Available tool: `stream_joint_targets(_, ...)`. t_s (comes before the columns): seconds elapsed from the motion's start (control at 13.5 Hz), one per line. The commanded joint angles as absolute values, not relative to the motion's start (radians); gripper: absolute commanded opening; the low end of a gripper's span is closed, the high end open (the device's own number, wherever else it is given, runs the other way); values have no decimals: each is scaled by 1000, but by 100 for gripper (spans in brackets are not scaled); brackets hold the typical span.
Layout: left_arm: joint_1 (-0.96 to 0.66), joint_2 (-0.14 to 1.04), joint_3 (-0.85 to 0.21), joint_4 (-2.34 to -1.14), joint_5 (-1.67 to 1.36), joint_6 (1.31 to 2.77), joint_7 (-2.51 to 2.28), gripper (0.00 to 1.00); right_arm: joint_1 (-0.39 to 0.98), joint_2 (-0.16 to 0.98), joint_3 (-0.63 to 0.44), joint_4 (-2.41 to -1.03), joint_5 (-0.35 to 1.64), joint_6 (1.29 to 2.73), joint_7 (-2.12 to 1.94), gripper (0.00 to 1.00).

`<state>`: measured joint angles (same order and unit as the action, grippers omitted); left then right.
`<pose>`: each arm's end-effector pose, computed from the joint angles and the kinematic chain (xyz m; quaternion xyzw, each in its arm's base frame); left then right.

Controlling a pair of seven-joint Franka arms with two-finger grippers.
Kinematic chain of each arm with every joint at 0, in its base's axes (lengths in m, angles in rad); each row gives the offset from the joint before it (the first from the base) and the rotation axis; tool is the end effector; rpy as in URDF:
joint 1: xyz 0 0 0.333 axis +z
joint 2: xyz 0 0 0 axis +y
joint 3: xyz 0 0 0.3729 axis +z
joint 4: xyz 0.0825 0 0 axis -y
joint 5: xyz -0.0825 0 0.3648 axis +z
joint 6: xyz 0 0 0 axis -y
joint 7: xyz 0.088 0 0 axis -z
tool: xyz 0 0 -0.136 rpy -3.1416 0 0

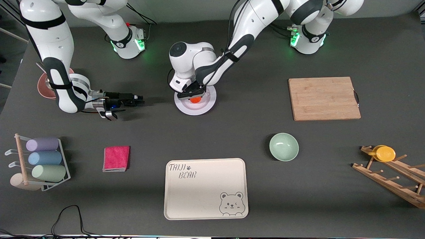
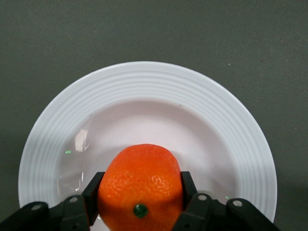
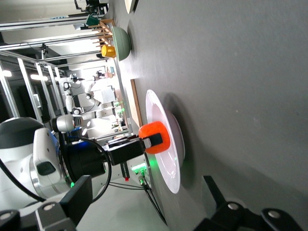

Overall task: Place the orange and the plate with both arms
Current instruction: 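Lower the orange onto the white plate and open the left gripper, then retract the left gripper while the right gripper approaches the plate rim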

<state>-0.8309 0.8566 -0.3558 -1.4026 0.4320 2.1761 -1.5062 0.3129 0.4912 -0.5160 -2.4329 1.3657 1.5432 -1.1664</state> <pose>0.3607 -0.6616 0.2293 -0.9951 -0.0890 -0.0380 0.0193 0.4168 0.0430 0.1902 -0.7907 0.0494 0.0752 0.6055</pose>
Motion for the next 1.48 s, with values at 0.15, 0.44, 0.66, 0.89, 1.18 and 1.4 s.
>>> stream_joint_targets(0.15,-850,856,-347,-1374,449,2158,-1499,100,319,528,-523,-2460,1417,1506,-1235,100)
stream_joint_targets(0.44,-818,732,-368,-1373,410,2013,-1473,100,327,549,-515,-2468,1460,1505,-1238,100)
stream_joint_targets(0.66,-718,539,-383,-1382,251,1834,-1343,100,328,569,-500,-2471,1486,1505,-1272,100)
stream_joint_targets(0.89,-606,392,-385,-1390,199,1688,-1261,100,339,584,-462,-2483,1554,1506,-1302,100)
stream_joint_targets(1.18,-370,269,-382,-1404,105,1544,-989,100,374,583,-460,-2499,1600,1506,-1305,100)
stream_joint_targets(1.4,-202,219,-380,-1402,91,1488,-807,100,416,584,-460,-2508,1653,1509,-1310,100)
